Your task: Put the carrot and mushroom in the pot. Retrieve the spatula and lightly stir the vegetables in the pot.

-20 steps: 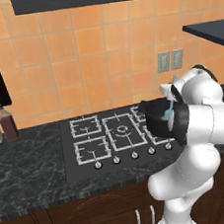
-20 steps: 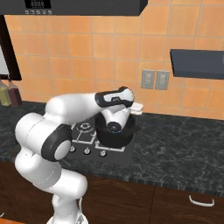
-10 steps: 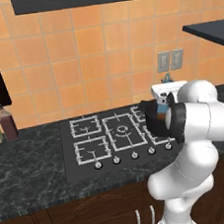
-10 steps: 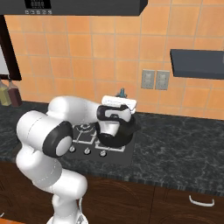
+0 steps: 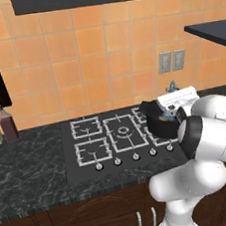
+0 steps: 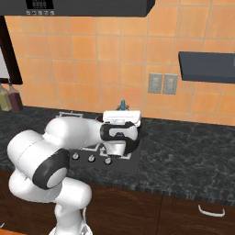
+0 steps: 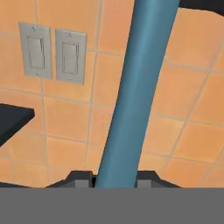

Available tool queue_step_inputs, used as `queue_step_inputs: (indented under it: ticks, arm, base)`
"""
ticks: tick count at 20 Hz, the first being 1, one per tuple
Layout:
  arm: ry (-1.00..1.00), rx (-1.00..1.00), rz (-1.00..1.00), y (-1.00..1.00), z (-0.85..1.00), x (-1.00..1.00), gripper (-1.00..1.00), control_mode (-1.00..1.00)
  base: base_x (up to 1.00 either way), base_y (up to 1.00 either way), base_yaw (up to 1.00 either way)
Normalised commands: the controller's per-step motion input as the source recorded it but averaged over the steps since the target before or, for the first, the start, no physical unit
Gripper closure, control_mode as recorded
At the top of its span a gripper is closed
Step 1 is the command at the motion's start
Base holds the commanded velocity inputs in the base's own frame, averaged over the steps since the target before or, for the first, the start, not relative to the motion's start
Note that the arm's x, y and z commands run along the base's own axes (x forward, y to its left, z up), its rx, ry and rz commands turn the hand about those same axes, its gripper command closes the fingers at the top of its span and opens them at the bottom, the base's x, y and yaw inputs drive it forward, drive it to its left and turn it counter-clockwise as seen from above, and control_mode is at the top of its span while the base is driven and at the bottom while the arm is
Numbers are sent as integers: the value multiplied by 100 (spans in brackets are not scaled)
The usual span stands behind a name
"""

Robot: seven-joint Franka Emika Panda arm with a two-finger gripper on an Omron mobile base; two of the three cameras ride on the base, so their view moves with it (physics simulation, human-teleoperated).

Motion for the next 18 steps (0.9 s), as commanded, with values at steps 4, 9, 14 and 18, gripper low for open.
queue_step_inputs:
  ticks: [4,9,14,18]
  arm:
    - [7,-13,10,0,-2,-76,100,-100]
    - [8,-7,2,0,39,-17,100,-100]
    - [-4,3,7,16,-20,13,100,-100]
    - [-19,18,11,30,-50,6,100,-100]
  base:
    - [0,0,0]
    - [0,0,0]
    - [0,0,0]
    - [0,0,0]
